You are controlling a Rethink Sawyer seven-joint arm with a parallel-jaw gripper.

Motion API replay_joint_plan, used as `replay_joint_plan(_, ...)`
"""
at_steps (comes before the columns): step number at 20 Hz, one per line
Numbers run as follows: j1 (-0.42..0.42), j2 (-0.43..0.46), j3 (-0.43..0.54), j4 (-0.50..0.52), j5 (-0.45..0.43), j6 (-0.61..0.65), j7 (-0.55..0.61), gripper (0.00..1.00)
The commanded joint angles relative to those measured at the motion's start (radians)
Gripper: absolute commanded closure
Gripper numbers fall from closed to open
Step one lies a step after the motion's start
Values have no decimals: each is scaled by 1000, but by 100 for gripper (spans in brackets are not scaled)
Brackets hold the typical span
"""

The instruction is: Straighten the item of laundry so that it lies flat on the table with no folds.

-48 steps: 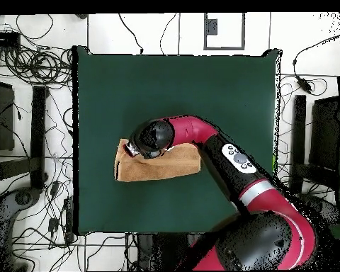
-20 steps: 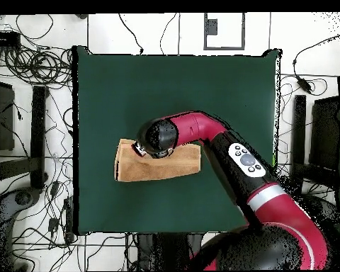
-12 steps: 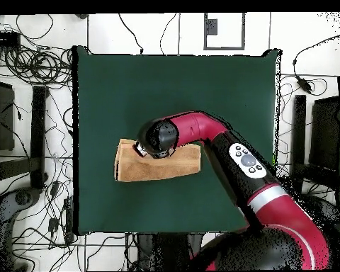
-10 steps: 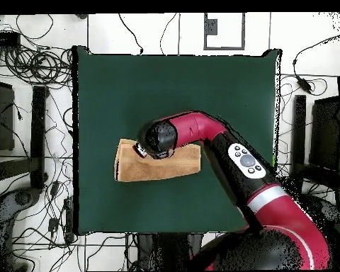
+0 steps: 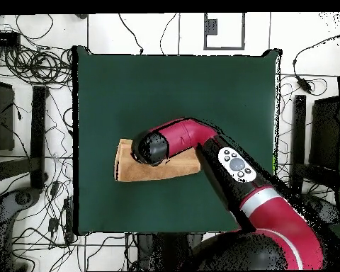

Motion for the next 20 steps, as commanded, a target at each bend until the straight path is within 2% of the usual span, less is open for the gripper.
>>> replay_joint_plan(1, 87, -1, -117, 106, -72, -160, 183, 0)
replay_joint_plan(3, 91, -7, -115, 108, -47, -144, 156, 0)
replay_joint_plan(5, 46, 47, -78, 120, 50, -100, 119, 0)
replay_joint_plan(7, 19, 90, -58, 121, 102, -77, 93, 0)
replay_joint_plan(14, 23, 126, -81, 104, 131, -93, 77, 0)
replay_joint_plan(20, 39, 70, -115, 138, 133, -149, 154, 0)
